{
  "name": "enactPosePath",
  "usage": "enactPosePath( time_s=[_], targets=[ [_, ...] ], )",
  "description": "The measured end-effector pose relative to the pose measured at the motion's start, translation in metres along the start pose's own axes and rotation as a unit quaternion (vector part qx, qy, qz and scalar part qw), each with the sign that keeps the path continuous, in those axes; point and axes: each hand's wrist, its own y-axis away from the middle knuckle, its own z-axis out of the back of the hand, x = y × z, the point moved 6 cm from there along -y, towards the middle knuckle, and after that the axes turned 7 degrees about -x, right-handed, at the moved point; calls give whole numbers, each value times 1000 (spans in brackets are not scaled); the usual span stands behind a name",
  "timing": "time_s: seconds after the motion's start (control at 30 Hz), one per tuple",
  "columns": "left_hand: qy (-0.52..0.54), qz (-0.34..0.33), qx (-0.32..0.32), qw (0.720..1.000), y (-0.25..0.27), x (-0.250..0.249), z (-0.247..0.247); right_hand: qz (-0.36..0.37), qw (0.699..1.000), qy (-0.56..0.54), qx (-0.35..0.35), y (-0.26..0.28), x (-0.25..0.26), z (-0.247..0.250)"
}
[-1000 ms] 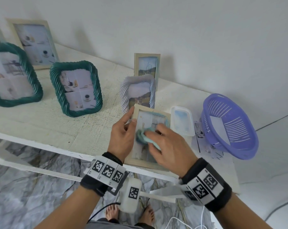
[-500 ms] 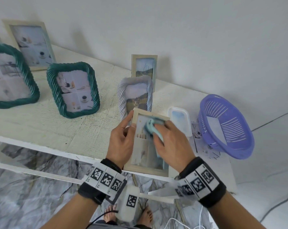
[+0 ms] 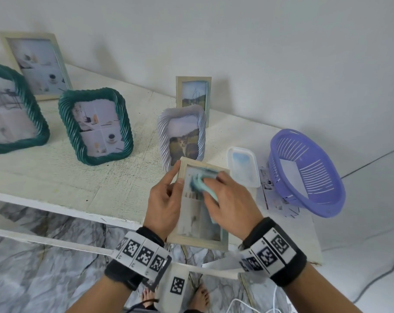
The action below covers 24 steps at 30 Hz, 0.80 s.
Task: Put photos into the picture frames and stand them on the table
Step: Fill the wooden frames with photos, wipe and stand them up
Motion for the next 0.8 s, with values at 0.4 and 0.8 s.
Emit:
enactPosePath(
  time_s=[0.4, 0.8],
  targets=[
    [2, -9, 17, 1000, -7, -8, -7, 14, 998, 57, -32, -1, -20, 15],
    [-1, 9, -18, 1000, -27, 5, -13, 88, 982, -76, 148, 28, -25, 5]
  ],
)
